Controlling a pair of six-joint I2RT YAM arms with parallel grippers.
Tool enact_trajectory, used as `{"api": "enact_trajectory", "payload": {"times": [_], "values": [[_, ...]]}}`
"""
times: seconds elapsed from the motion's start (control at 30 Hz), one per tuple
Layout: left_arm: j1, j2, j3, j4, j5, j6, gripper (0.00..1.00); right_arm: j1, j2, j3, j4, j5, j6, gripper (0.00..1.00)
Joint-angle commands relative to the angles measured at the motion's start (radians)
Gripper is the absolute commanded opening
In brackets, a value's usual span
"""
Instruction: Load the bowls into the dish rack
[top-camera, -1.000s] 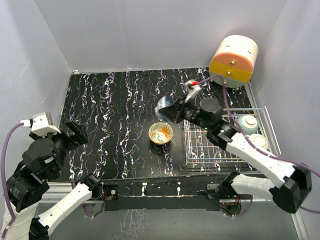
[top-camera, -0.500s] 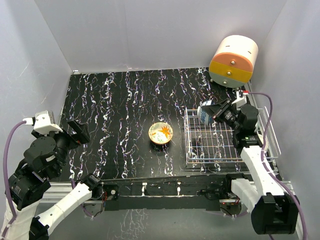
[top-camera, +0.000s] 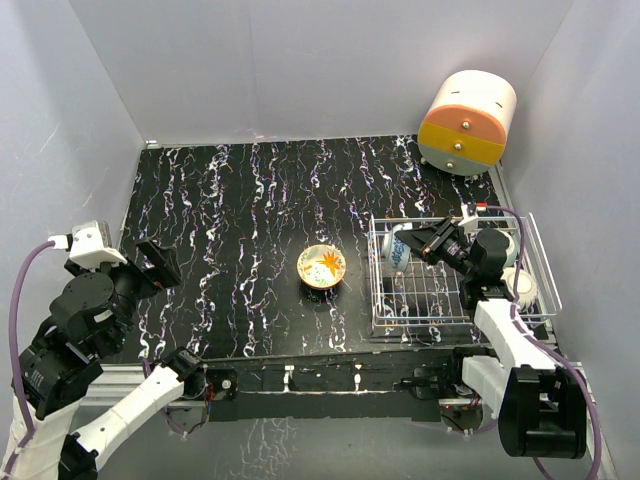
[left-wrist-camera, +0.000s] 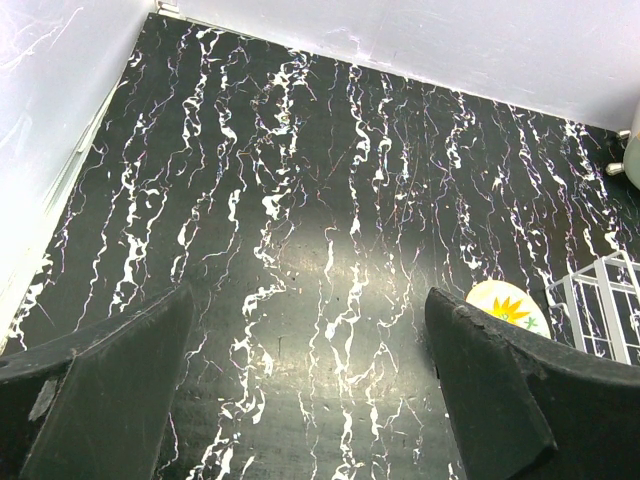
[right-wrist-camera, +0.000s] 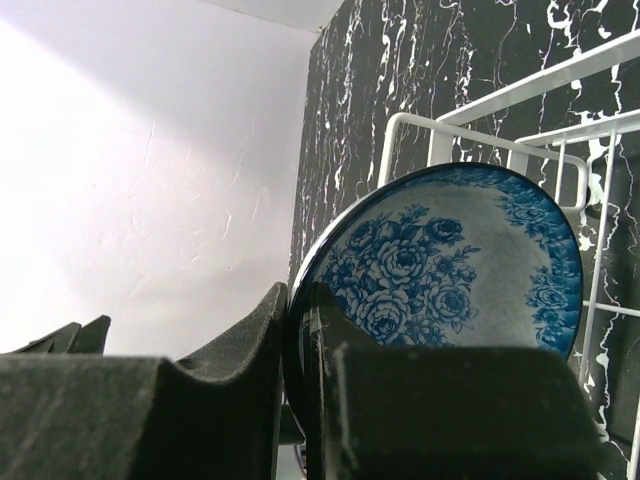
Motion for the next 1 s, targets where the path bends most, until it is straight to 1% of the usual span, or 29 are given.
{"api": "enact_trajectory", "payload": {"times": [0.0, 0.03, 0.13, 0.3, 0.47, 0.63, 0.73, 0.8, 0.97], "values": [[-0.005, 0.013, -0.006, 0.002, 0.005, 0.010, 0.97, -0.008, 0.038, -0.018, 0.146, -0.026, 0.047, 0.08], [-0.005, 0.014, -0.005, 0.001, 0.005, 0.010, 0.97, -0.008, 0.048, -0.055, 0.151, -0.025, 0.053, 0.08], [-0.005, 0.018, -0.001, -0.004, 0.002, 0.013, 0.97, -0.012, 0.070, -0.086, 0.185, -0.021, 0.075, 0.08], [-0.005, 0.017, -0.005, -0.006, -0.004, 0.013, 0.97, -0.017, 0.101, -0.091, 0.177, -0.020, 0.074, 0.08], [-0.005, 0.019, -0.010, -0.002, -0.004, 0.013, 0.97, -0.032, 0.103, -0.100, 0.104, -0.007, 0.044, 0.08], [-0.005, 0.022, -0.013, 0.000, -0.003, 0.015, 0.97, -0.081, 0.089, -0.118, 0.029, -0.001, 0.011, 0.10], [-0.005, 0.022, -0.015, 0.000, -0.002, 0.015, 0.97, -0.117, 0.085, -0.129, -0.009, -0.008, -0.005, 0.13], [-0.005, 0.021, -0.016, -0.001, -0.004, 0.015, 0.97, -0.137, 0.077, -0.125, -0.048, -0.007, -0.029, 0.18], [-0.005, 0.019, -0.018, -0.004, -0.002, 0.010, 0.97, -0.162, 0.038, -0.079, -0.211, 0.038, -0.116, 0.27]]}}
